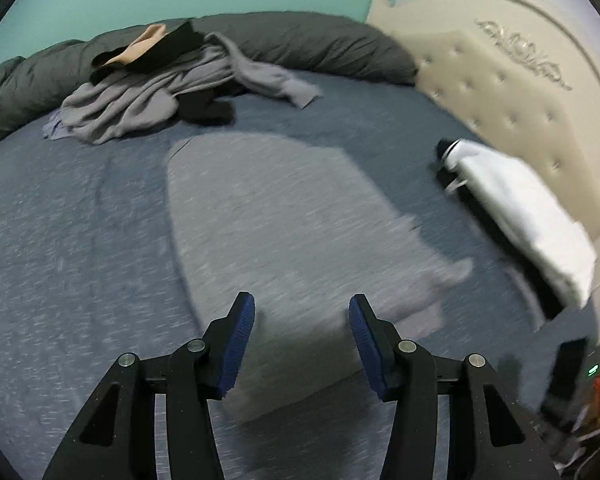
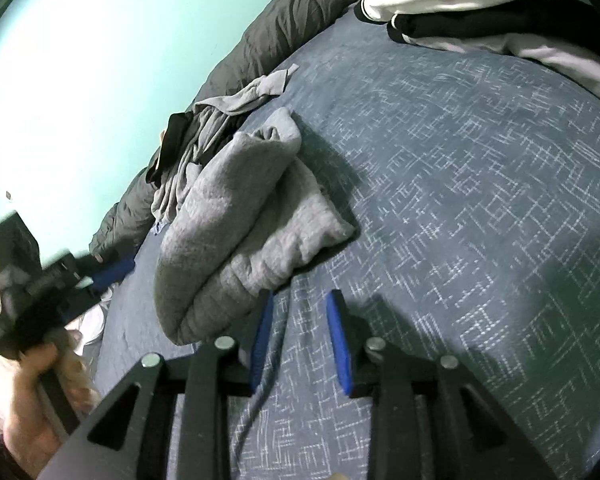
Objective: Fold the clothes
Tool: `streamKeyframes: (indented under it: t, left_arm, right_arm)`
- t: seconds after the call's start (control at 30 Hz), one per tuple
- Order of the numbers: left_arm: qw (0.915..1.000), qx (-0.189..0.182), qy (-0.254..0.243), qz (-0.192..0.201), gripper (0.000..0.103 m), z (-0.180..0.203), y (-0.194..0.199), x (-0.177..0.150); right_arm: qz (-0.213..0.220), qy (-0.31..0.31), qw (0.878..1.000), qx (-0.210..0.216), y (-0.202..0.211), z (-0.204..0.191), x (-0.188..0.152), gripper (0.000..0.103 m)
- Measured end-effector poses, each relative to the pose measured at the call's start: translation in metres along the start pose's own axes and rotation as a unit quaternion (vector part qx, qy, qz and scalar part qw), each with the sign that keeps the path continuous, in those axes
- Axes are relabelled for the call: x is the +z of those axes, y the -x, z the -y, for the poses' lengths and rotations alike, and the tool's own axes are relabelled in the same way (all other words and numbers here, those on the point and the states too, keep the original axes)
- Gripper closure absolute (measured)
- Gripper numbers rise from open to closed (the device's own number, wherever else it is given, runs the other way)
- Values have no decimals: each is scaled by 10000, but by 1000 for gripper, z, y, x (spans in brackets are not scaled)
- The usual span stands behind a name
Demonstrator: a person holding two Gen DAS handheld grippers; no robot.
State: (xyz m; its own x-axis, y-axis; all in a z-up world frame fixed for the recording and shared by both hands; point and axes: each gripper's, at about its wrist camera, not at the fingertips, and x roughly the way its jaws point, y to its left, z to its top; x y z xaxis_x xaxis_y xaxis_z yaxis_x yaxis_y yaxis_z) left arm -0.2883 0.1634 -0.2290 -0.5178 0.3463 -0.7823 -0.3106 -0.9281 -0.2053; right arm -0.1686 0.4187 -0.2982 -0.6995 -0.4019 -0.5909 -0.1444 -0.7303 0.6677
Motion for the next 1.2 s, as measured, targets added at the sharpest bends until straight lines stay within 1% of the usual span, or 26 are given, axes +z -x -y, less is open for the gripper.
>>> streamKeyframes:
  t: [0.1, 0.17, 0.33, 0.37, 0.4, 0.43, 0.53, 0.63, 0.73, 0.83, 0.9, 0.97, 1.0, 1.07, 1.1, 1.17, 1.2]
  left_arm:
    - [9998, 66, -187, -75, 50, -1, -7, -9]
    - [9995, 19, -299, -135, 50, 2, -12, -13]
    - [9993, -74, -258, -253, 50, 3, -23, -18]
    - [9991, -63, -320, -269, 50, 4, -25, -20]
    - [9989, -52, -382, -284, 54, 6, -26, -21]
    - [9985, -41, -447, -302, 61, 8, -27, -23]
    - [9974, -52, -611, -390, 70, 13, -33, -33]
    - [9972, -99, -601, -425, 71, 11, -38, -39]
    - [9972, -124, -629, -396, 70, 10, -32, -35]
    - [9985, -185, -485, -200, 70, 5, -17, -27]
    - [9993, -310, -206, -44, 70, -5, -7, -19]
    - [9994, -346, 82, 45, 69, -17, -2, -13]
    - [9991, -357, 229, 89, 66, -23, 0, -10]
    - [9980, -429, 456, 87, 60, -33, 0, -7]
    - [9974, -449, 567, 55, 56, -38, -2, -5]
    - [9960, -539, 709, -65, 54, -42, -9, -4]
    - [9950, -603, 780, -133, 53, -44, -14, -3]
  right_arm:
    - [-42, 47, 10000, -10, -4, -2, 0, 76]
    - [-57, 31, 10000, -8, -5, -2, 0, 76]
    - [-84, 34, 10000, 3, -6, -1, -1, 76]
    - [-83, 39, 10000, 5, -6, -1, -1, 76]
    - [-82, 45, 10000, 8, -5, -2, -1, 76]
    - [-78, 37, 10000, 10, -5, -1, -1, 76]
    - [-70, 10, 10000, 8, -5, 0, -1, 75]
    - [-89, 1, 10000, 7, -5, 1, -1, 76]
    - [-83, 9, 10000, -4, -5, 1, -1, 75]
    - [-63, -10, 10000, -20, -4, 1, -1, 75]
    - [-37, -17, 10000, -7, -3, 0, 1, 75]
    - [3, -19, 10000, 33, -2, -3, 4, 75]
    - [23, -20, 10000, 53, -1, -4, 6, 75]
    - [96, -54, 9999, 112, 1, -7, 11, 75]
    - [132, -70, 9998, 142, 2, -8, 14, 71]
    - [162, -114, 9996, 223, 1, -12, 18, 66]
    - [153, -123, 9995, 258, 1, -14, 20, 65]
